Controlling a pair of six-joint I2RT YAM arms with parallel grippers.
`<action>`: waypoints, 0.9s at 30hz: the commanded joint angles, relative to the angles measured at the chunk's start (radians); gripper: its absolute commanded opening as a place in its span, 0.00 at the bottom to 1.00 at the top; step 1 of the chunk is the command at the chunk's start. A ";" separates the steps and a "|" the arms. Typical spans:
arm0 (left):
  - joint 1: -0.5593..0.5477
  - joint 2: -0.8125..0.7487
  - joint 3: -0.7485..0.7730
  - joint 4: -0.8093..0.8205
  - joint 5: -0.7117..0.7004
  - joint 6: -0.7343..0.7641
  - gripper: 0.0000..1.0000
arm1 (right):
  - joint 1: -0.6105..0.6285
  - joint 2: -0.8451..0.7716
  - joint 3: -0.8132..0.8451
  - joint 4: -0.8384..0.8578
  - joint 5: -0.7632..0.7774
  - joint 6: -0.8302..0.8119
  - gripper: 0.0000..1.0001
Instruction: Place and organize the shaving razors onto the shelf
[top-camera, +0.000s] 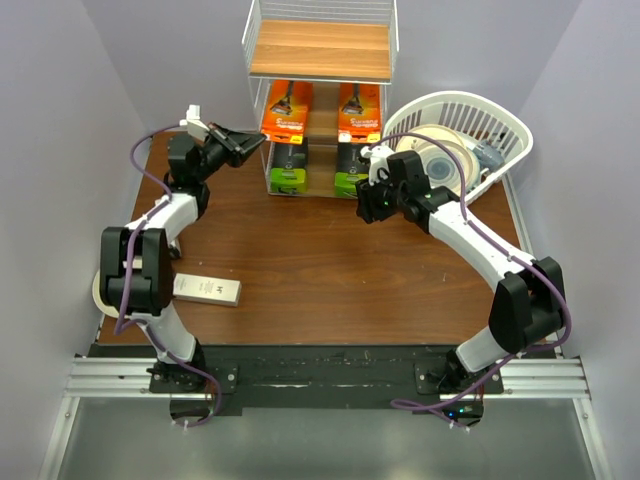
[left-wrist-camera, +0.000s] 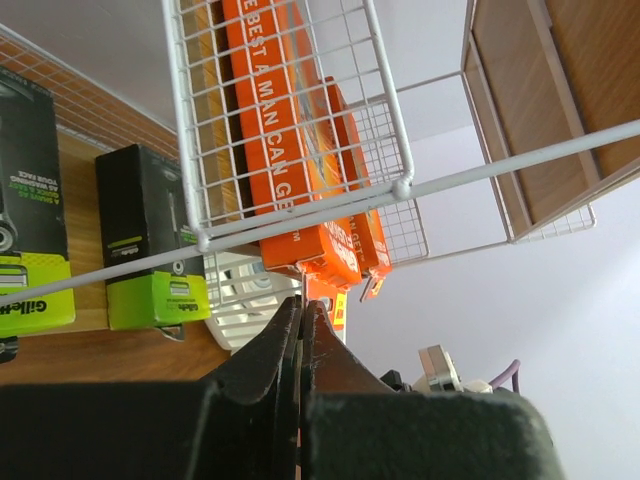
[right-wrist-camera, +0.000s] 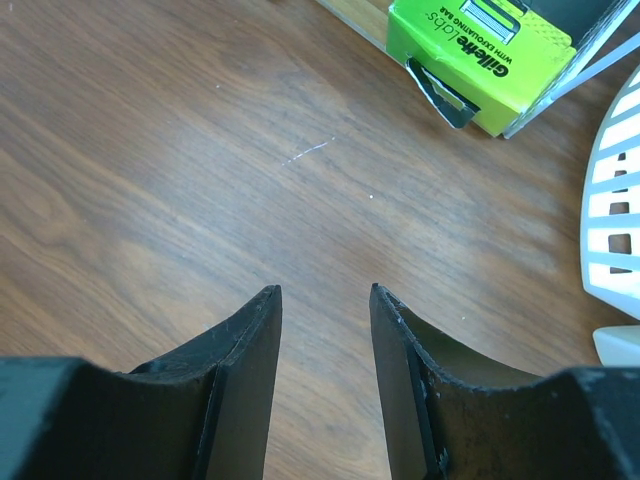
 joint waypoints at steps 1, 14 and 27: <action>0.023 -0.054 -0.011 0.044 -0.035 0.008 0.00 | -0.003 -0.012 0.016 0.027 -0.020 0.005 0.45; 0.015 -0.055 -0.039 0.058 -0.055 0.002 0.00 | -0.003 0.003 0.030 0.018 -0.027 0.001 0.45; 0.009 -0.066 -0.040 0.067 -0.095 0.013 0.00 | -0.003 0.037 0.050 0.000 -0.043 0.005 0.45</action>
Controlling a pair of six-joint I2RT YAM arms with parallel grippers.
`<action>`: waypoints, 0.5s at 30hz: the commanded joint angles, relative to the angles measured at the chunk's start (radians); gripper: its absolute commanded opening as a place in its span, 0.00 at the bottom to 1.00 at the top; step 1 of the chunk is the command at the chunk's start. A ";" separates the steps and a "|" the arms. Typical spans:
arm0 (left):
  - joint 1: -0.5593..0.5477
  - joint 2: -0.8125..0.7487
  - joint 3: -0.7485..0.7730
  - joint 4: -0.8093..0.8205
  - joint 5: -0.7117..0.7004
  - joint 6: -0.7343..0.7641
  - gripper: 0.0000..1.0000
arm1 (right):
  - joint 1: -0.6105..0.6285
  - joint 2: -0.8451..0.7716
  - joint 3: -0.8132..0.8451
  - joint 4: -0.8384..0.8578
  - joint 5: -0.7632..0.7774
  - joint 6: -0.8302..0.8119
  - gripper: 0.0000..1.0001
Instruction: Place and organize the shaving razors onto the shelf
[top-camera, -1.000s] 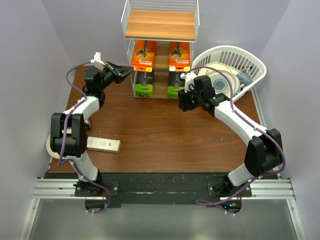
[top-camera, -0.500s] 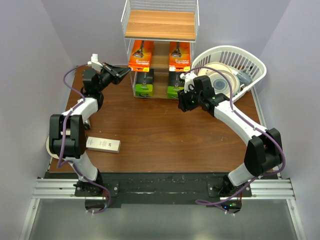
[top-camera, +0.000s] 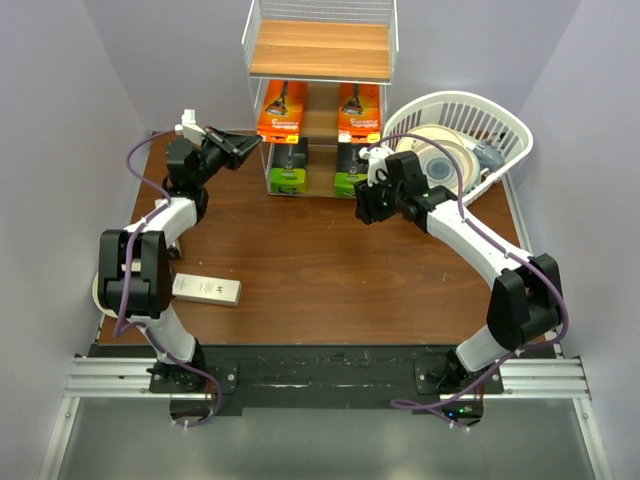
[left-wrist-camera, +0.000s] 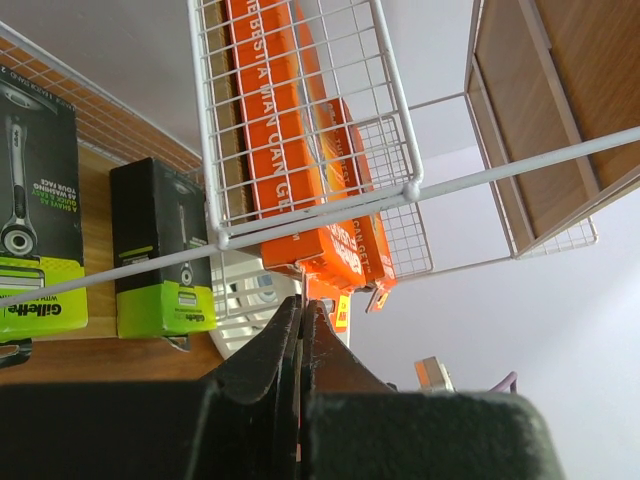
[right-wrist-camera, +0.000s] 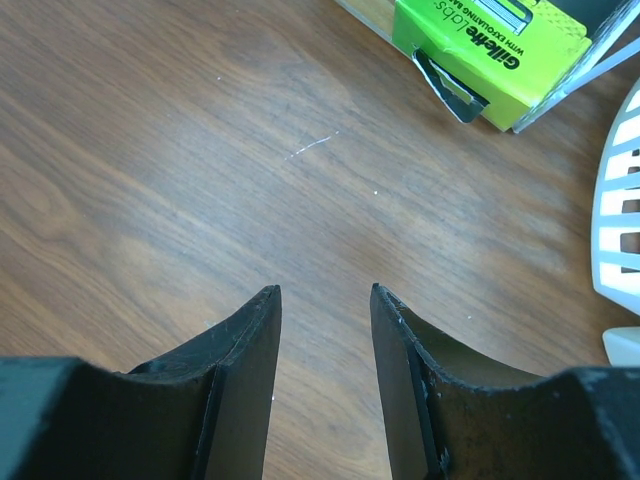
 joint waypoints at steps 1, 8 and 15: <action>0.001 -0.041 0.008 0.045 -0.044 0.017 0.00 | -0.003 0.025 0.050 0.007 -0.037 0.007 0.45; 0.000 -0.022 0.030 0.048 -0.050 0.020 0.00 | 0.000 0.056 0.094 -0.009 -0.040 0.007 0.45; -0.005 -0.036 0.011 0.072 -0.111 0.025 0.00 | 0.009 0.079 0.119 -0.028 -0.046 0.002 0.45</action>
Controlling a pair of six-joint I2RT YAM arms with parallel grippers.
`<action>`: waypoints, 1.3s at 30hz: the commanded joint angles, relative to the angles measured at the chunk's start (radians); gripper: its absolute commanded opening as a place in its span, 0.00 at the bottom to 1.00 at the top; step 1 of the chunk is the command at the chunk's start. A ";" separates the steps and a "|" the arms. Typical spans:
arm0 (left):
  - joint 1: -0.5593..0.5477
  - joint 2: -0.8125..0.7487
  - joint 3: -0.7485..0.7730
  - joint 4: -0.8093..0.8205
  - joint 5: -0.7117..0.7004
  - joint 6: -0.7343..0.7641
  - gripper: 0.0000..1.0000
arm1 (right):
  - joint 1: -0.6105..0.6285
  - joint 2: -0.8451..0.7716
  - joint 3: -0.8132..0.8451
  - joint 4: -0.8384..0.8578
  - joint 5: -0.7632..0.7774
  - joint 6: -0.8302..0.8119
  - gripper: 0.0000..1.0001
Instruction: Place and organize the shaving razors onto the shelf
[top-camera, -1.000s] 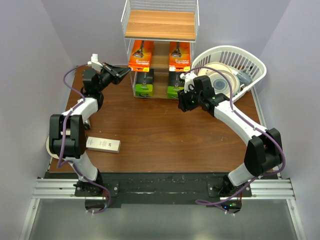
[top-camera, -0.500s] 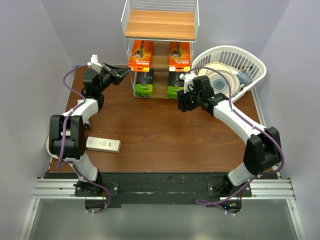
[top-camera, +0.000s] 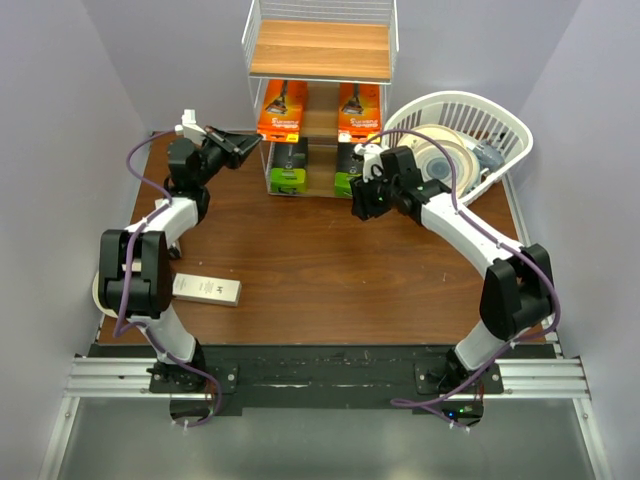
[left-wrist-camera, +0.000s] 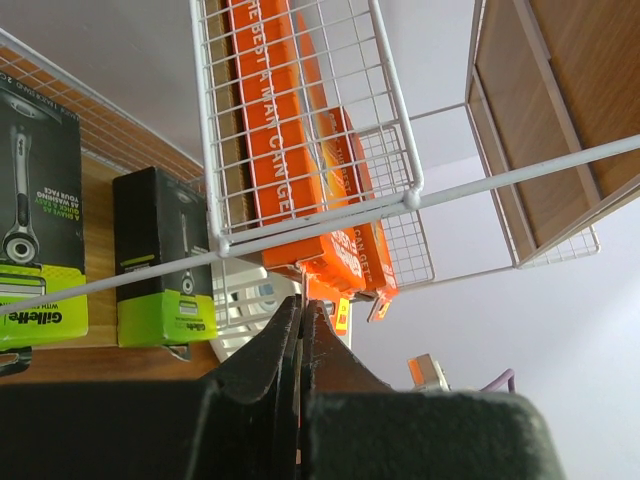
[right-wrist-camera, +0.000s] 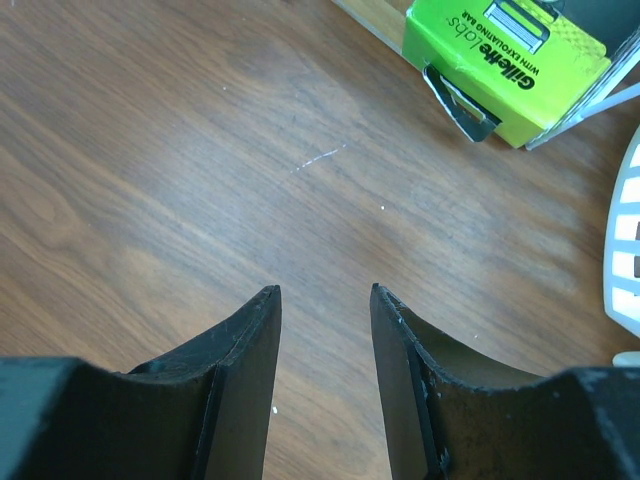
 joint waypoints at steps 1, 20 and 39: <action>0.004 -0.036 0.011 0.070 -0.073 0.022 0.00 | 0.008 0.013 0.057 -0.010 -0.025 0.002 0.45; -0.005 -0.030 0.019 0.070 -0.124 0.015 0.00 | 0.023 0.039 0.083 -0.012 -0.019 -0.003 0.46; 0.128 -0.534 -0.263 -0.477 0.229 0.400 0.71 | 0.095 -0.028 0.047 -0.002 -0.104 -0.130 0.59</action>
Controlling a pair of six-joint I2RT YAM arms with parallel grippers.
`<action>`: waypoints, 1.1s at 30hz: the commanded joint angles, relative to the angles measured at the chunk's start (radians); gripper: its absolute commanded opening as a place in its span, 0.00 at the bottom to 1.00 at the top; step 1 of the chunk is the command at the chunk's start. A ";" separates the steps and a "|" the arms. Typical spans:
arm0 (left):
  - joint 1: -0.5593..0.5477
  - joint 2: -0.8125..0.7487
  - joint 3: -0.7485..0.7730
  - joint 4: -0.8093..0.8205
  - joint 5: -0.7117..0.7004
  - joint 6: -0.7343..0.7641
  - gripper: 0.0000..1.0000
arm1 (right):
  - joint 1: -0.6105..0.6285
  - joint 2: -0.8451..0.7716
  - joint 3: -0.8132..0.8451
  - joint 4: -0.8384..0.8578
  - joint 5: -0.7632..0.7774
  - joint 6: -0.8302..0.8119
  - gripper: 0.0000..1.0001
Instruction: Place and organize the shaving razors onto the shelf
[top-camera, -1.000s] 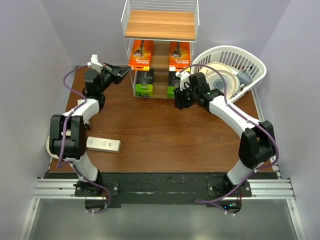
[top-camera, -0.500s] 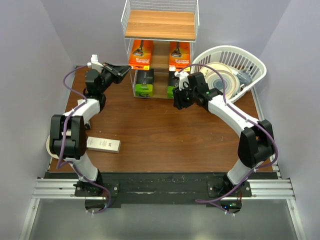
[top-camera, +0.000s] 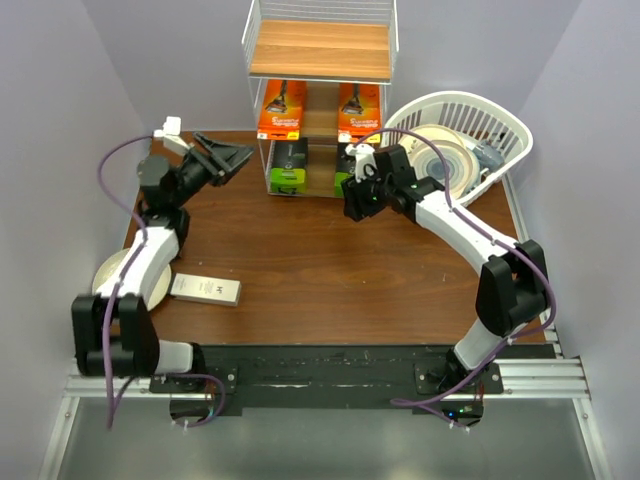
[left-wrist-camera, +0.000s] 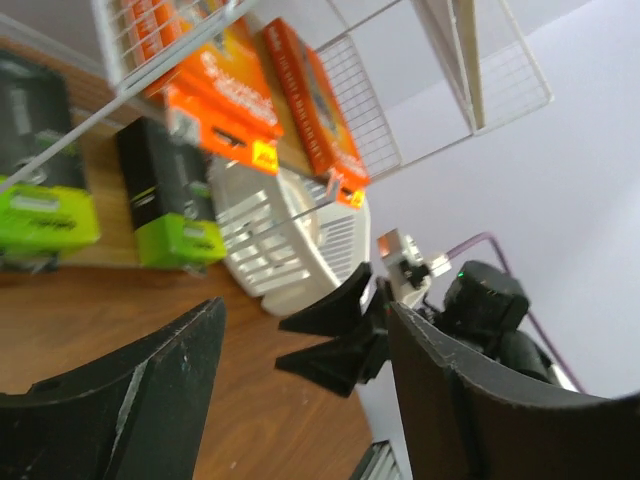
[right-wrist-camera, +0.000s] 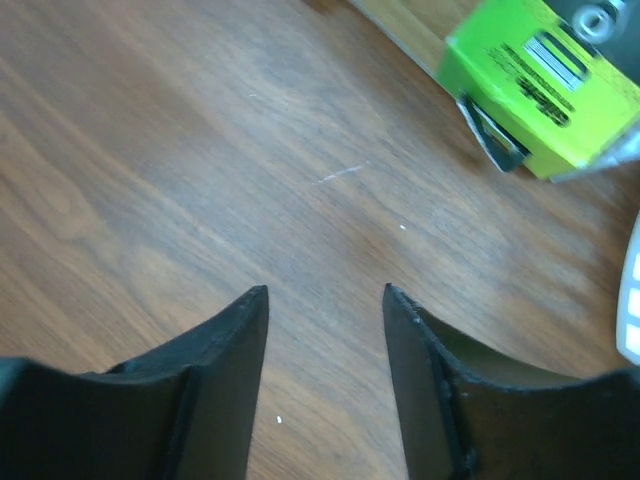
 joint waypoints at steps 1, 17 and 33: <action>0.129 -0.180 -0.083 -0.511 0.059 0.270 0.76 | 0.112 -0.063 0.005 0.002 -0.096 -0.119 0.62; 0.470 -0.353 -0.045 -0.965 0.027 0.491 1.00 | 0.594 0.207 0.126 0.174 0.034 -0.076 0.99; 0.570 -0.411 -0.029 -0.913 0.088 0.448 1.00 | 0.719 0.471 0.351 0.200 0.109 -0.082 0.99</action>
